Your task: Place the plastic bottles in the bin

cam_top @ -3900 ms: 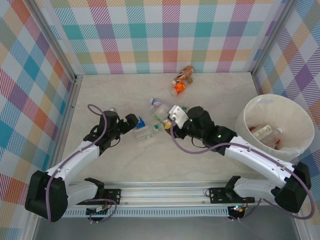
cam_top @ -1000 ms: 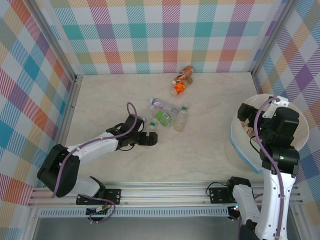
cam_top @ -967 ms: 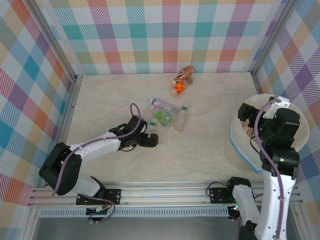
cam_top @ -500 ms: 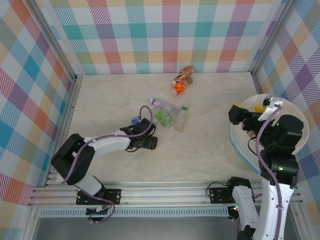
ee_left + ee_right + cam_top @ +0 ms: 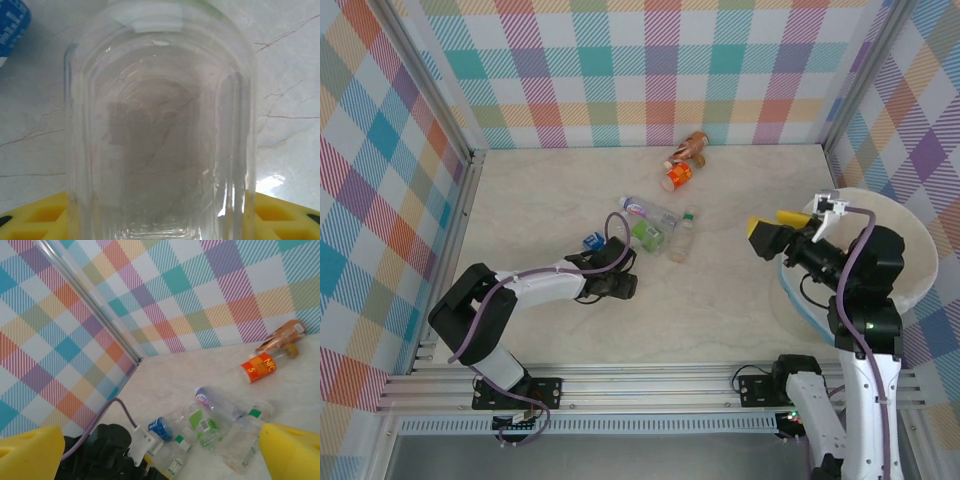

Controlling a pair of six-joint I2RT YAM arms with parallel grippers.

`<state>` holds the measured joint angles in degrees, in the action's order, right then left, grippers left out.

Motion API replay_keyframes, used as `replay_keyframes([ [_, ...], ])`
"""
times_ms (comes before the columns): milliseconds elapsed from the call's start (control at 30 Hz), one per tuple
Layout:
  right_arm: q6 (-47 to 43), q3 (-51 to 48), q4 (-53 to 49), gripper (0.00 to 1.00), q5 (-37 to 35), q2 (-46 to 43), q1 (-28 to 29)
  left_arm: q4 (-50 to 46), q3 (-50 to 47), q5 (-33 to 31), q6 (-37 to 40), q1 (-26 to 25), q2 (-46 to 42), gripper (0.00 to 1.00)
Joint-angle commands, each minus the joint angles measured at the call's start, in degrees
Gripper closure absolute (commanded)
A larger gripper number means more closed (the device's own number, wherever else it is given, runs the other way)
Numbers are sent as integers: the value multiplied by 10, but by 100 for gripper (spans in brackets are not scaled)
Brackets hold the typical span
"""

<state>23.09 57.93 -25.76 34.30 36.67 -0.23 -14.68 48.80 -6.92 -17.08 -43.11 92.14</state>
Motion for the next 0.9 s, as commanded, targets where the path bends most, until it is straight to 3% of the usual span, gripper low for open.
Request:
replay_keyframes([
  [0, -23, -4, 8, 0, -69, 22, 75, 20, -2, 30, 6, -7, -28, 74],
  [100, -38, 1, 20, 0, -127, 63, 148, 26, -1, 55, 8, -7, -49, 81],
  [200, -48, 15, 32, 0, -193, 114, 210, 38, -3, 89, 5, -7, -74, 100],
  [300, -45, 43, 26, 0, -265, 167, 255, 58, -10, 125, 3, -6, -102, 100],
  [400, -31, 73, 13, 0, -288, 210, 276, 84, -18, 180, 15, -6, -134, 100],
  [500, 17, 86, 17, 0, -292, 244, 284, 121, -29, 224, 31, -6, -168, 100],
  [667, 104, 111, 2, 0, -273, 294, 286, 172, -42, 210, 78, -7, -214, 100],
  [867, 160, 108, 60, 0, -206, 320, 289, 234, -52, 185, 144, -8, -241, 100],
])
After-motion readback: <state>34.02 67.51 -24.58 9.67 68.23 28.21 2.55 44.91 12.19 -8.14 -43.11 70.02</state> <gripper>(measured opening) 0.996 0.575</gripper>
